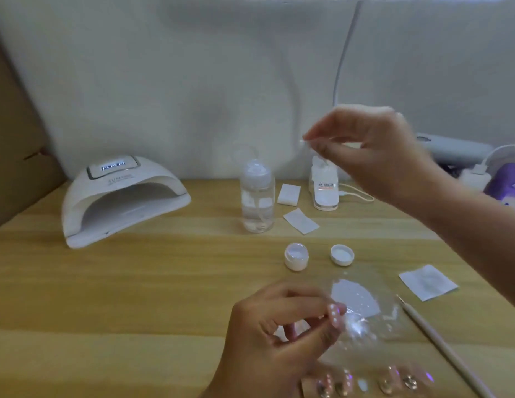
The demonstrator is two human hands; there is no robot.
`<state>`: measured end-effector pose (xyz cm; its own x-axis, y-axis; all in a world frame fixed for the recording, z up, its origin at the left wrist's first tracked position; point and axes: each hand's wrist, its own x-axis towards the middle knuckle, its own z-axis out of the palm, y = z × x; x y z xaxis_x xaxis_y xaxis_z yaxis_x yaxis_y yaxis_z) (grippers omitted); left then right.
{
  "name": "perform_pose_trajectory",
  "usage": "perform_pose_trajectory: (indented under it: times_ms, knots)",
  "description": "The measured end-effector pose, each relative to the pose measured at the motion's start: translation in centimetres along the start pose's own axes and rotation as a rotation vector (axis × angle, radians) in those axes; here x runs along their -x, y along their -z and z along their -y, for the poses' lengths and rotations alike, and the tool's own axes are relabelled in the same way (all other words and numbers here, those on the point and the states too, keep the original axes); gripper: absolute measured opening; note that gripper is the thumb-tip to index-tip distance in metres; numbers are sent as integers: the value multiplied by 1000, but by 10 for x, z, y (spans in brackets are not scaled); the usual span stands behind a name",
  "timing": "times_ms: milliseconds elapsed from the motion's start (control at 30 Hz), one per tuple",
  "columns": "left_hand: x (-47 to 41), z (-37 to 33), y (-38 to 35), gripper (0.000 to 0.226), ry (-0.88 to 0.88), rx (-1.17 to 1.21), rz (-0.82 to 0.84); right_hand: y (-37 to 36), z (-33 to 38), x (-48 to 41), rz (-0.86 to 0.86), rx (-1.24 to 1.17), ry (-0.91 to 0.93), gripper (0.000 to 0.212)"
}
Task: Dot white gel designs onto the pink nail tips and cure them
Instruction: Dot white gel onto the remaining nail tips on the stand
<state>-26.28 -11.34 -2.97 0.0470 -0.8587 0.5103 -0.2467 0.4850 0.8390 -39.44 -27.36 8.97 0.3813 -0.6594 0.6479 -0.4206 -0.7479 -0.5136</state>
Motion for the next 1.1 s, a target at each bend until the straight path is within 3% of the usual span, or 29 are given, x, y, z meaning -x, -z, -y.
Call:
perform_pose_trajectory:
  times_ms: [367, 533, 833, 1100]
  knots:
    - [-4, -2, 5, 5, -91, -69, 31, -77, -2, -56, 259, 209, 6, 18]
    - [-4, -2, 3, 5, -83, -86, 48, -70, 0, -42, 289, 357, 90, 30]
    - [-4, 1, 2, 5, -42, -36, 18, -76, -3, -33, 250, 540, 179, 31]
    - [-3, 3, 2, 6, -34, -51, -31, -82, -8, -35, 223, 504, 158, 32]
